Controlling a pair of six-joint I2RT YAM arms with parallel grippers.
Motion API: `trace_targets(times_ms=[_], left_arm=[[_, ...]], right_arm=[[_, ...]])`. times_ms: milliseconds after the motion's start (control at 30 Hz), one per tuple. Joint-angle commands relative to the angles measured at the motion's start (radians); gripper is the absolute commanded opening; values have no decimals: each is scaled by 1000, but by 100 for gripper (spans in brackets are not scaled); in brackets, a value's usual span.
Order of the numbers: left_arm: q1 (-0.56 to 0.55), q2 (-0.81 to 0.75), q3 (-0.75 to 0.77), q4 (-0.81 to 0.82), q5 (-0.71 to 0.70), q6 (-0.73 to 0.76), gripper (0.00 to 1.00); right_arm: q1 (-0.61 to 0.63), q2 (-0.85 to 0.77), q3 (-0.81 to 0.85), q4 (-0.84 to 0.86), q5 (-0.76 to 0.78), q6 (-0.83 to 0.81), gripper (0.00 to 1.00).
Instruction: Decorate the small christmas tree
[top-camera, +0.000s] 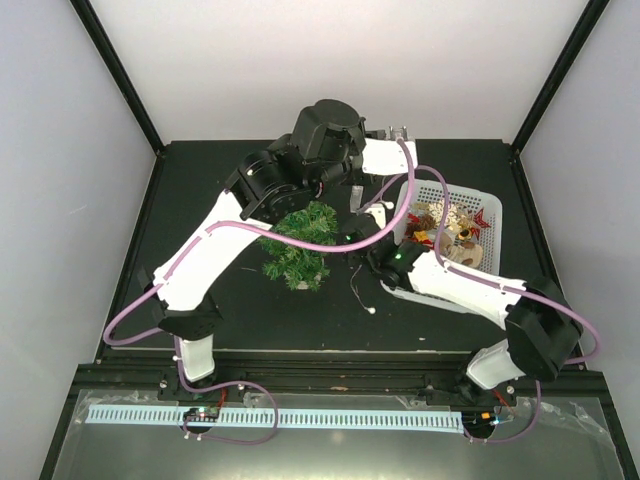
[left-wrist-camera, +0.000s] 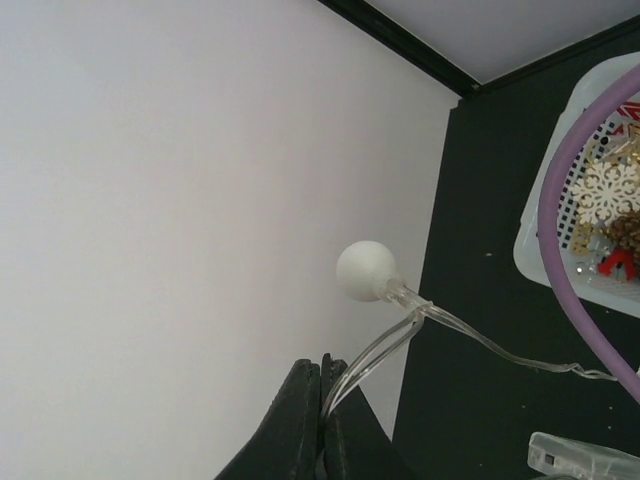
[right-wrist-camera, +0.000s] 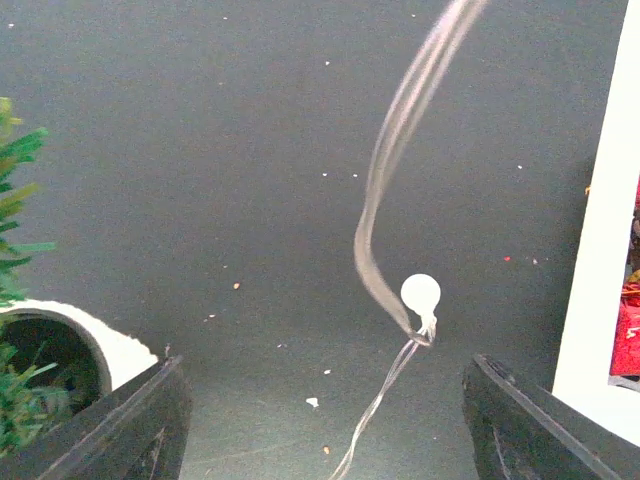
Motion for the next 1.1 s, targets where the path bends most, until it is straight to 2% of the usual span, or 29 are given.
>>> trace_targets(times_ms=[0, 267, 367, 567, 600, 867, 1067], left_arm=[[-15, -58, 34, 42, -45, 30, 2], [-37, -84, 33, 53, -82, 67, 1], [-38, -86, 30, 47, -87, 66, 2], [-39, -102, 28, 64, -95, 67, 2], [-39, -105, 27, 68, -99, 71, 1], [-37, -129, 19, 110, -154, 123, 2], [-20, -181, -70, 207, -229, 217, 2]], right_arm=[[-31, 15, 9, 34, -6, -16, 75], [-76, 15, 20, 59, -10, -62, 68], [-78, -10, 21, 68, -2, -85, 53], [-86, -85, 0, 69, 48, -118, 7], [-89, -98, -2, 63, 56, -120, 3], [-100, -239, -42, 45, 85, -160, 1], [-100, -416, -90, 56, 41, -231, 1]])
